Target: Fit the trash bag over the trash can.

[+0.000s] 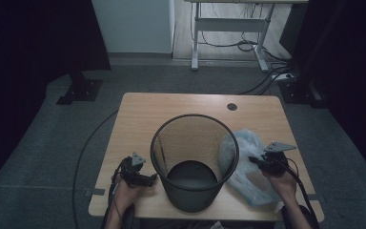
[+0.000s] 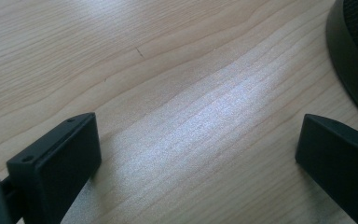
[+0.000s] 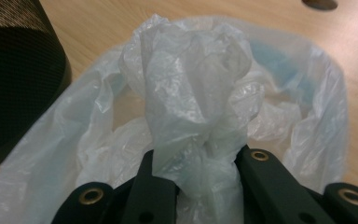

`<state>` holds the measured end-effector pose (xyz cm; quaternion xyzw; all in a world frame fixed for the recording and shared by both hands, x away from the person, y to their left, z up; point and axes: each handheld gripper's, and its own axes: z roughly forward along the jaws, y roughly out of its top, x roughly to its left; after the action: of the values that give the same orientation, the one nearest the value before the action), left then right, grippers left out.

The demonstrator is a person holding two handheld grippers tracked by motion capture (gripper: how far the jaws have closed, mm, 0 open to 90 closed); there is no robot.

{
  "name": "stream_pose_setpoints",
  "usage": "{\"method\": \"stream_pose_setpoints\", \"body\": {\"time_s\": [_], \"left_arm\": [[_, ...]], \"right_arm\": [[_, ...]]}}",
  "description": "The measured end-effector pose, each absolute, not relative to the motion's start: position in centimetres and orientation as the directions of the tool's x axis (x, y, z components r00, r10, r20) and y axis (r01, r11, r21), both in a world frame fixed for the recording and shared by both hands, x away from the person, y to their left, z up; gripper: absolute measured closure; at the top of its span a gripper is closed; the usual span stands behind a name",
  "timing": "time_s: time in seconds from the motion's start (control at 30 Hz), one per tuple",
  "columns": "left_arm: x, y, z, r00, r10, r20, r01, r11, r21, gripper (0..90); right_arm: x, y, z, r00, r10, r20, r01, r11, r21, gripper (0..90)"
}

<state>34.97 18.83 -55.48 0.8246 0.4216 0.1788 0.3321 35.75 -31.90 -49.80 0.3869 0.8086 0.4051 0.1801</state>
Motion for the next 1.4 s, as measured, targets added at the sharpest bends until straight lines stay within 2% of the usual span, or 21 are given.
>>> {"method": "stream_pose_setpoints", "body": {"time_s": [0.8,1.4], "left_arm": [[35.0,18.8,-55.5,0.579,0.815,0.014,0.577,-0.423,0.699,0.0],[35.0,18.8,-55.5,0.579,0.816,0.015,0.577,-0.422,0.700,0.1]], "right_arm": [[35.1,-32.5,-43.5,-0.645,0.764,0.026,0.422,0.328,0.845,79.9],[34.4,-33.7,-37.6,-0.667,0.744,0.041,0.366,0.280,0.887,79.8]]}}
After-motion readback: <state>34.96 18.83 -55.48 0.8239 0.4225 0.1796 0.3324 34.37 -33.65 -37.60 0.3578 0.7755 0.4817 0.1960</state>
